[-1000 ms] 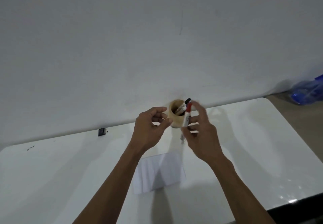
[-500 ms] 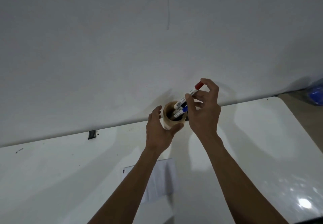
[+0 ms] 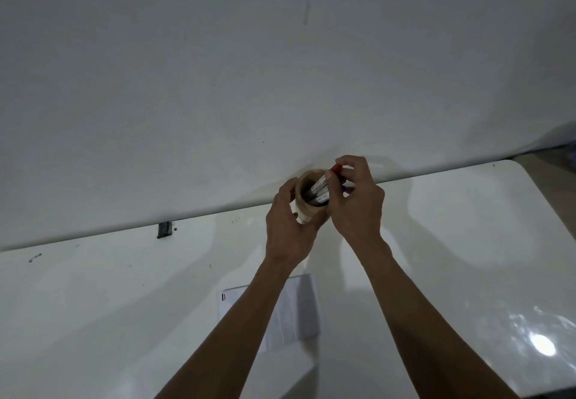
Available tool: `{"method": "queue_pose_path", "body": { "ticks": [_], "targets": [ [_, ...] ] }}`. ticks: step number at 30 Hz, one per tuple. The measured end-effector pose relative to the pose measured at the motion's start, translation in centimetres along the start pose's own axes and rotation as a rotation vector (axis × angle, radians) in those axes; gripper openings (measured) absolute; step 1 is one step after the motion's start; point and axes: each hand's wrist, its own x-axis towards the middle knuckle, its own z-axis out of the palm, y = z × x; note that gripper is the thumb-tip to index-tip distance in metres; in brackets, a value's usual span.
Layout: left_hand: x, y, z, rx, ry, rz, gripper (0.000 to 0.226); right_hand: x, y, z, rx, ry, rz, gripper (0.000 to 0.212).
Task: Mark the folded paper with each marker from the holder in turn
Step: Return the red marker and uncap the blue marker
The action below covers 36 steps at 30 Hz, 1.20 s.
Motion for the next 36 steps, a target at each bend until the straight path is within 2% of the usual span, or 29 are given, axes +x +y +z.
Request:
{"method": "queue_pose_path", "body": {
  "ticks": [5,9,11,14,18,23,26,30,33,36],
  "targets": [
    [0.0,-0.2,0.1,-0.04,-0.01,0.0,0.067,-0.3,0.4,-0.1,-0.056,-0.013,-0.008,0.018],
    [0.1,0.2,0.0,-0.074,-0.007,0.027,0.063,-0.7,0.0,-0.7,0.0,-0.003,0.046,0.042],
    [0.0,0.3,0.0,-0.08,-0.004,0.049,0.061,-1.3,0.1,-1.2,0.04,0.05,0.103,0.046],
    [0.0,0.2,-0.1,-0.084,0.001,0.058,0.062,-1.9,0.5,-1.4,0.046,0.111,0.151,0.033],
    [0.1,0.1,-0.1,-0.063,0.0,0.058,0.061,-2.1,0.4,-1.4,0.032,0.091,0.153,0.017],
    [0.2,-0.2,-0.1,-0.062,-0.019,0.042,0.06,-1.9,-0.6,-2.0,0.036,0.098,0.171,0.014],
    [0.2,-0.3,-0.2,-0.061,-0.023,0.029,0.064,-1.5,-1.8,-3.2,0.058,0.163,0.153,0.017],
    [0.2,-0.2,-0.2,-0.015,-0.036,-0.01,0.062,-1.0,-3.7,-5.4,0.209,0.272,0.174,0.019],
    [0.3,-0.4,-0.6,0.024,-0.073,-0.04,0.074,-1.0,-5.6,-7.0,0.35,0.331,0.135,0.012],
    [0.0,-0.6,-1.9,0.098,-0.142,-0.082,0.093,-1.7,-6.9,-8.1,0.397,0.297,0.057,0.01]
  ]
}}
